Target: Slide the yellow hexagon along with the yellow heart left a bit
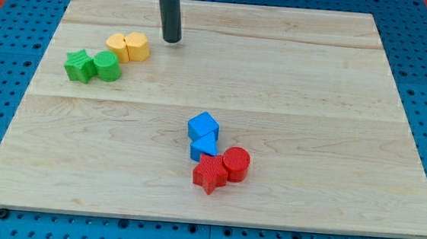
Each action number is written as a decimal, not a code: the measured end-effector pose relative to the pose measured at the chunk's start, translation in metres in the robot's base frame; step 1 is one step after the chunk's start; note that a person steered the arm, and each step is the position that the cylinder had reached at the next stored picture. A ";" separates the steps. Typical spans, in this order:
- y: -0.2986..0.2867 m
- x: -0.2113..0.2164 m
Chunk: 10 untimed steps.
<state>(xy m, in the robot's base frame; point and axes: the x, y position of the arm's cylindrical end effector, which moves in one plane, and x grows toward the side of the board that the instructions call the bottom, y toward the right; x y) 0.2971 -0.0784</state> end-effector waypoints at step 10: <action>-0.085 0.034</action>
